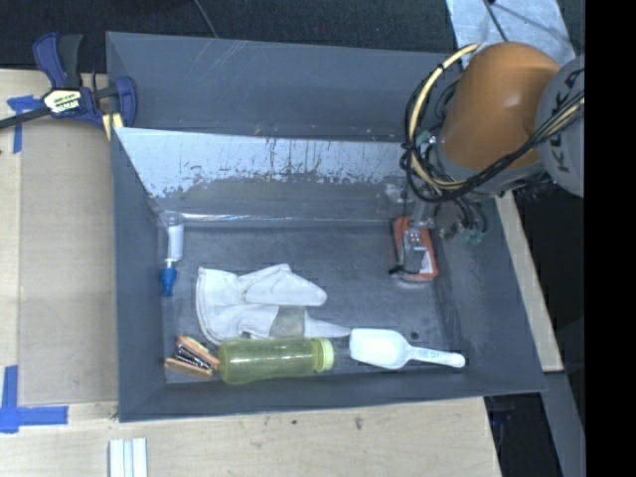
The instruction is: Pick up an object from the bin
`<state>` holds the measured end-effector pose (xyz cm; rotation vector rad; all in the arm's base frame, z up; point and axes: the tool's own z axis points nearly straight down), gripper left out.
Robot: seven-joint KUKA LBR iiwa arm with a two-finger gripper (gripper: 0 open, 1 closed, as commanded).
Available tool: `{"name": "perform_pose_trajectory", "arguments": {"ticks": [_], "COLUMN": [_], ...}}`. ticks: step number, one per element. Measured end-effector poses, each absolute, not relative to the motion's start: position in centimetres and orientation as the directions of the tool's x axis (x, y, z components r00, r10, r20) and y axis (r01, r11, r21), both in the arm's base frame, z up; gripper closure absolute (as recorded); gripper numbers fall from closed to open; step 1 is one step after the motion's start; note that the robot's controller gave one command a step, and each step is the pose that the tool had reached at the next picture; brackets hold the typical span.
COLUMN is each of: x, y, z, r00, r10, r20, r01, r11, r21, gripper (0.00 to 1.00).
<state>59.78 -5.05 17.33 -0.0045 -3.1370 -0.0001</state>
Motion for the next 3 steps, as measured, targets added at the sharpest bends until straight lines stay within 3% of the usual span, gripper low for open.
{"name": "perform_pose_trajectory", "arguments": {"ticks": [1,2,3], "x": [59.9,59.1,60.5], "y": [-5.0,-0.7,2.8], "z": [17.8,13.4,14.7], "r00": [-1.000,-0.993,-0.971], "r10": [0.002,-0.114,-0.237], "r20": [-0.004,-0.006,-0.002], "r01": [0.002,-0.114,-0.237], "r11": [1.000,0.993,0.971], "r21": [-0.001,-0.002,0.000], "gripper": [0.00,0.00,0.00]}}
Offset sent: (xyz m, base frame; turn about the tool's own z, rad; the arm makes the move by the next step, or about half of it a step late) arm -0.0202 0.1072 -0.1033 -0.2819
